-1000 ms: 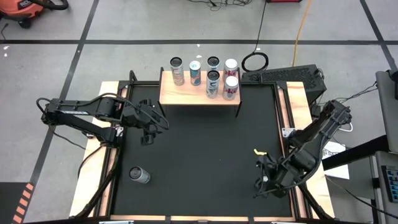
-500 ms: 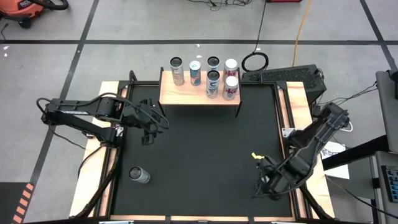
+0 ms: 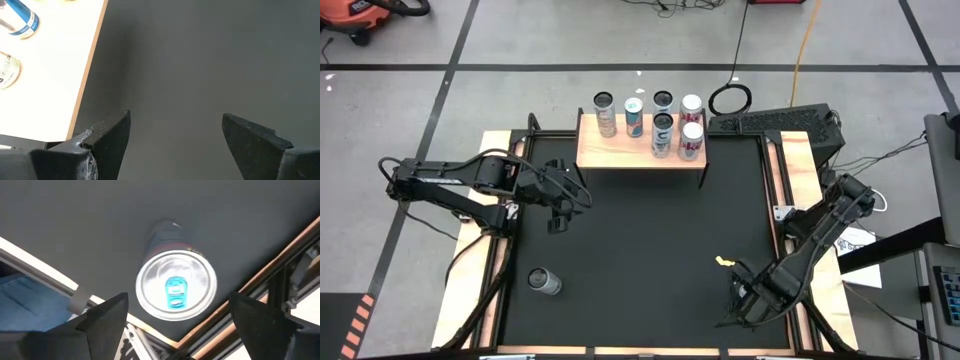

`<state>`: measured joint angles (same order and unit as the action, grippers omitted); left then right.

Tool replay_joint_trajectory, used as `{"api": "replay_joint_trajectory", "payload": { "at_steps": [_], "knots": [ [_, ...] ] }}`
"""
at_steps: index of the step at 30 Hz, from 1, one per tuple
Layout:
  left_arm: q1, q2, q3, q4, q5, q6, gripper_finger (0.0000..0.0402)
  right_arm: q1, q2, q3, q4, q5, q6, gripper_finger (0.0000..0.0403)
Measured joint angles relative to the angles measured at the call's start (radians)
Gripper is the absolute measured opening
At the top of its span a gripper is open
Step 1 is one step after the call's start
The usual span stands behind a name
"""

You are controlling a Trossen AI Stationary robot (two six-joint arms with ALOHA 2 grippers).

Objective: Place canned beverage on shelf
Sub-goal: Put the blue soda can on the shelf

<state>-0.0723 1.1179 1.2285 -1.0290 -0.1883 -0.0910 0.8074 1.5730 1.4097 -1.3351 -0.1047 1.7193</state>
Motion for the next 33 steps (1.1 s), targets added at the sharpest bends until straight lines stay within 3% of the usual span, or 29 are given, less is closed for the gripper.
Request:
{"api": "replay_joint_trajectory", "payload": {
  "at_steps": [14,23,28,33],
  "knots": [
    [0.0,0.0,0.0,0.004,0.0,0.001,0.0316,-0.001,0.033,0.0,0.027,0.05,-0.003,0.0325],
    [0.0,0.0,0.0,0.011,0.0,0.002,0.0316,0.0,0.082,0.0,0.014,-0.004,-0.044,0.0321],
    [0.0,0.0,0.0,0.035,0.0,0.003,0.0316,-0.005,0.096,0.0,0.014,-0.005,-0.055,0.0285],
    [0.0,0.0,0.0,0.035,0.0,0.003,0.0316,-0.023,0.095,0.001,0.019,-0.034,-0.056,0.0217]
  ]
}}
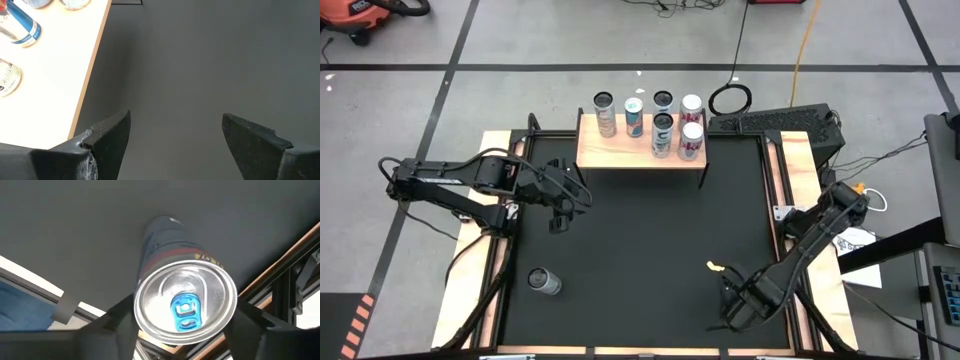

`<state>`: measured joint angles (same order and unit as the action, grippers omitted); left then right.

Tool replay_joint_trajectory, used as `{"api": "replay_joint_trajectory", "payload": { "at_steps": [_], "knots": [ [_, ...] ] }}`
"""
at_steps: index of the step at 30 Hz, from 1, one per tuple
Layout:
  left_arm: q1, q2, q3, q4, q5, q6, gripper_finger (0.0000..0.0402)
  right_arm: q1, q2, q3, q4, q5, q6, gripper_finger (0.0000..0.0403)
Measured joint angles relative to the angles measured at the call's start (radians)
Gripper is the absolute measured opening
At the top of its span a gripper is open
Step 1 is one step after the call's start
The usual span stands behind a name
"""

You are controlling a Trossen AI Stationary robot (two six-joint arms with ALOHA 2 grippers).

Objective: Place canned beverage on shelf
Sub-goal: Put the blue soda can on the shelf

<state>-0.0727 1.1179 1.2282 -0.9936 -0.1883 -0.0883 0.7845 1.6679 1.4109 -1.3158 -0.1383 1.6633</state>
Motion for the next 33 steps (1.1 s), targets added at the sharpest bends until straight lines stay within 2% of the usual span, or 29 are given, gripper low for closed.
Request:
{"api": "replay_joint_trajectory", "payload": {
  "at_steps": [3,8,15,21,33],
  "knots": [
    [0.0,0.0,0.0,0.0,0.0,0.0,0.0316,-0.023,0.0,0.0,0.003,-0.042,-0.01,0.0188],
    [0.0,0.0,0.0,0.005,0.0,0.0,0.0316,-0.086,-0.001,0.0,0.018,-0.054,-0.113,0.0188],
    [0.0,0.0,0.0,0.039,0.0,-0.004,0.0316,-0.21,-0.002,0.0,0.069,-0.102,-0.382,0.0196],
    [0.0,0.0,0.0,0.045,0.0,-0.008,0.0316,-0.313,-0.002,0.0,0.073,-0.101,-0.572,0.0193],
    [0.0,0.0,0.0,0.043,0.0,-0.01,0.0316,-0.524,-0.001,0.013,0.035,-0.044,-0.85,0.0191]
  ]
}}
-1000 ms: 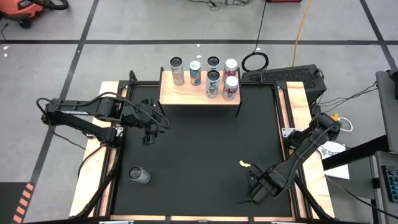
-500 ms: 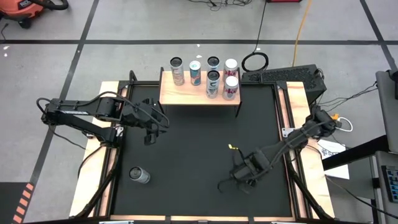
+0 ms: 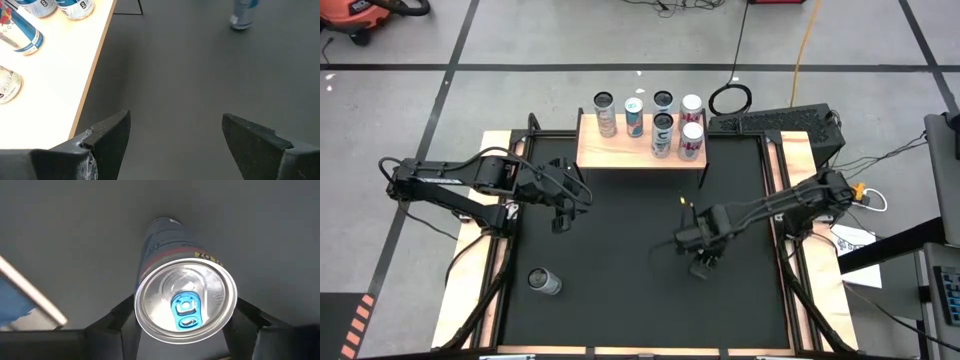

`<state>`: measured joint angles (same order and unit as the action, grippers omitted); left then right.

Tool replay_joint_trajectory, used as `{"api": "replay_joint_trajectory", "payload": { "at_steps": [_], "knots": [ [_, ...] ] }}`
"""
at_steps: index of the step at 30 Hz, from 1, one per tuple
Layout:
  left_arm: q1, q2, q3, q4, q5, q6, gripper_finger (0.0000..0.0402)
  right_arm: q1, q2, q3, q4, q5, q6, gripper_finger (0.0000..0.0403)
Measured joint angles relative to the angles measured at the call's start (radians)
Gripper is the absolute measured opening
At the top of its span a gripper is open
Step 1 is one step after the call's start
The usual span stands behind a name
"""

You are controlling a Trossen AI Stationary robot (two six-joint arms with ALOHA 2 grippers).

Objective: Place canned beverage on shelf
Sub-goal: Put the blue soda can on the shelf

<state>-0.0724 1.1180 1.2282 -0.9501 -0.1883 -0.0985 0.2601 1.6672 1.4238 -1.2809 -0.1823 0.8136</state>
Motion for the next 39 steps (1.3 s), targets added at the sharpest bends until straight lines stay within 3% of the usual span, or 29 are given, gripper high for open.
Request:
{"api": "replay_joint_trajectory", "payload": {
  "at_steps": [13,23,33,39],
  "knots": [
    [0.0,0.0,0.0,0.003,0.0,-0.001,0.0316,-0.208,0.0,0.247,-0.005,0.21,-0.305,0.0192],
    [0.0,0.0,0.0,0.013,-0.017,-0.011,0.0316,-0.325,0.028,0.52,0.005,0.212,-0.447,0.0193],
    [0.0,0.0,0.0,0.085,-0.065,-0.049,0.0316,-0.394,0.199,0.93,-0.063,0.212,-0.653,0.0193],
    [0.01,0.0,0.0,0.148,-0.134,0.045,0.0316,-0.418,0.226,0.92,-0.059,0.153,-0.676,0.0193]
  ]
}}
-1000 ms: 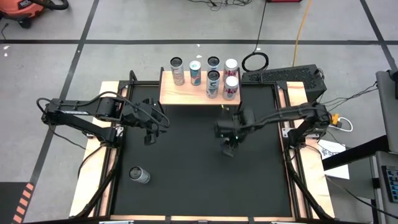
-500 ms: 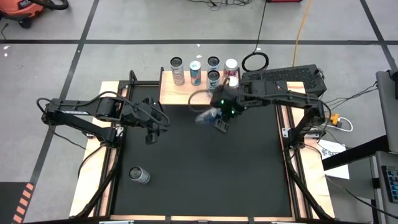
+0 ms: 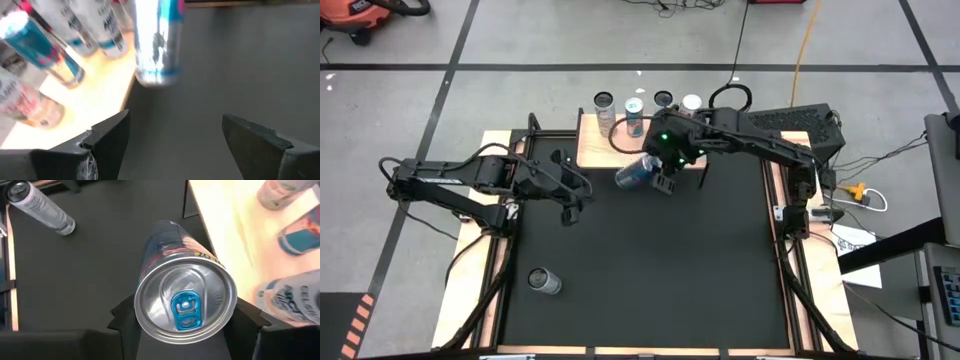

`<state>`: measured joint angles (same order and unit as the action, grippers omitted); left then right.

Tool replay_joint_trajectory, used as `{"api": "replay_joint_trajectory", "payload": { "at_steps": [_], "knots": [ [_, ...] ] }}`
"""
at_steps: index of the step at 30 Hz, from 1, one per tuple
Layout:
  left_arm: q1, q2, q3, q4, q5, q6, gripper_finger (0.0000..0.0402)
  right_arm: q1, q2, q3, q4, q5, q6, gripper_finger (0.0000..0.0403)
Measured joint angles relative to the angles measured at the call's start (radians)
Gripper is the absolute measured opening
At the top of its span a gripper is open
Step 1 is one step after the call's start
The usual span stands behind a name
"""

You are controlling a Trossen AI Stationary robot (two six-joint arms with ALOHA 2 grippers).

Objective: Place canned beverage on shelf
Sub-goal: Put the blue soda can on the shelf

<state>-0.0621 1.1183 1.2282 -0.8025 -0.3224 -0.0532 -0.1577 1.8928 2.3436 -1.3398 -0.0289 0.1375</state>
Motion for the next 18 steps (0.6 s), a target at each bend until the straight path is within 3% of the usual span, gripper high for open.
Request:
{"api": "replay_joint_trajectory", "payload": {
  "at_steps": [5,10,18],
  "knots": [
    [0.061,0.022,0.0,0.085,0.01,0.06,0.0316,0.002,0.001,0.0,0.001,-0.027,-0.021,0.0194],
    [0.136,0.089,0.0,0.16,0.138,0.068,0.0316,0.002,0.0,0.0,0.033,-0.051,-0.04,0.0194],
    [0.193,0.197,0.0,0.267,0.237,0.12,0.0316,0.002,0.0,0.0,0.025,-0.051,-0.071,0.0194]
  ]
}}
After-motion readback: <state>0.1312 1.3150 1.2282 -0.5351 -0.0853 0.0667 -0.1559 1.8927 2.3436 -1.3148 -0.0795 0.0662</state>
